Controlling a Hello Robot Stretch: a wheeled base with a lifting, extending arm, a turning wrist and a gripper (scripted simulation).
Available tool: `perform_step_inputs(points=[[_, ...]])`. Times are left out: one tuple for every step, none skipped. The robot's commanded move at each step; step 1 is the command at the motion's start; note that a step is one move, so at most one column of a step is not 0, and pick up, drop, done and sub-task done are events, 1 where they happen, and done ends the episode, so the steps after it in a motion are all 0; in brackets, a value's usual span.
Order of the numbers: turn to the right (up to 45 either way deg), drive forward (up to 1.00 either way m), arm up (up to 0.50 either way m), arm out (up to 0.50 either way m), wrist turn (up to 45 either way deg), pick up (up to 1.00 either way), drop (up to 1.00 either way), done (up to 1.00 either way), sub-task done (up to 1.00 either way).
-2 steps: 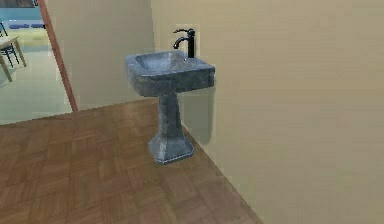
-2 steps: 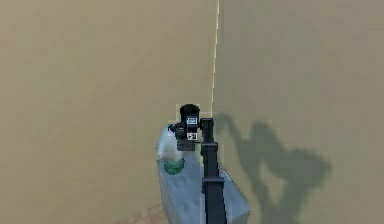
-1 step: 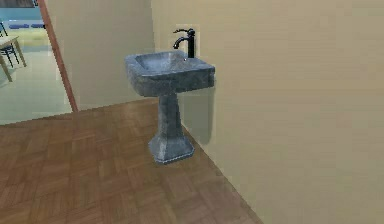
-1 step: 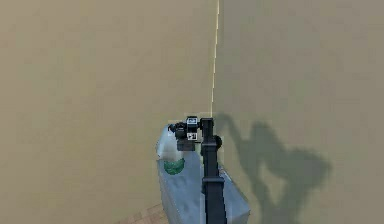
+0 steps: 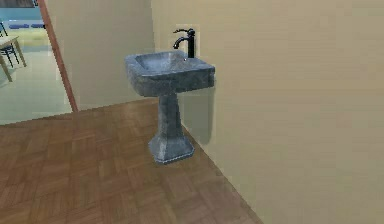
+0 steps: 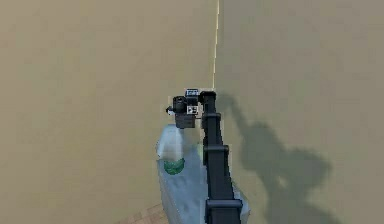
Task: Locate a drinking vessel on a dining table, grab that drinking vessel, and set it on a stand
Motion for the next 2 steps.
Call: perform_step_inputs(points=[[0.0,0.00,0.00,-0.08,0.0,0.00,0.00,0.00,0.00],[0.0,0.00,0.00,0.00,0.0,0.00,0.00,1.00,0.00]])
